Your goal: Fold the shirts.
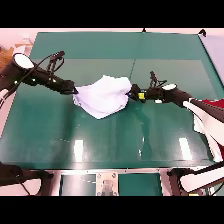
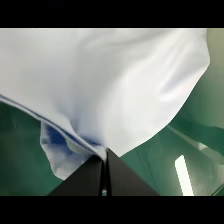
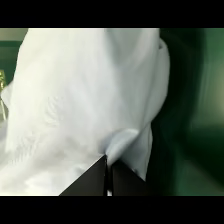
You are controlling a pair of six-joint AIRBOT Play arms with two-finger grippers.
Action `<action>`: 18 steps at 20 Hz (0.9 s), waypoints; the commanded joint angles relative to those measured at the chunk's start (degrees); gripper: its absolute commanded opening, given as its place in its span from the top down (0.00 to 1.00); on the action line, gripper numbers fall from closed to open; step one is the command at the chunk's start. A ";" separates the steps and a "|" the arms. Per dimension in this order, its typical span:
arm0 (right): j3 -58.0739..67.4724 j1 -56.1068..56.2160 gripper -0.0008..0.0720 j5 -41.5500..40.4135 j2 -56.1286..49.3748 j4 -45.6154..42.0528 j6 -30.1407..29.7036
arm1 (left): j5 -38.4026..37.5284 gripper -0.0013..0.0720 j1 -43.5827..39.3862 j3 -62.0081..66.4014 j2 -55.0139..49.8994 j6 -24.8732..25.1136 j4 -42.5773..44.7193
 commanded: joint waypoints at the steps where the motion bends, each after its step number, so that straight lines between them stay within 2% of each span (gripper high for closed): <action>1: 4.68 -0.26 0.97 2.91 -1.81 0.59 -0.20 | 0.74 0.95 0.02 0.04 0.11 0.46 0.98; 4: 9.97 -2.89 0.97 8.39 1.09 0.42 -0.83 | -0.33 0.95 0.02 5.55 0.52 0.28 0.17; 9: 25.07 -8.33 0.97 18.71 14.78 -1.09 -0.81 | -2.47 0.95 0.02 27.96 6.38 0.20 -5.79; 13: 38.97 -10.27 0.97 20.39 26.32 -11.76 2.05 | -2.34 0.95 0.02 45.42 11.43 0.20 -8.52; 15: 43.93 -10.36 0.97 20.65 29.64 -19.41 4.83 | -0.85 0.95 0.02 47.19 14.60 0.22 -8.28; 18: 45.22 -10.34 0.97 22.29 31.12 -27.41 8.35 | -3.67 0.95 0.02 45.75 15.63 0.11 -7.63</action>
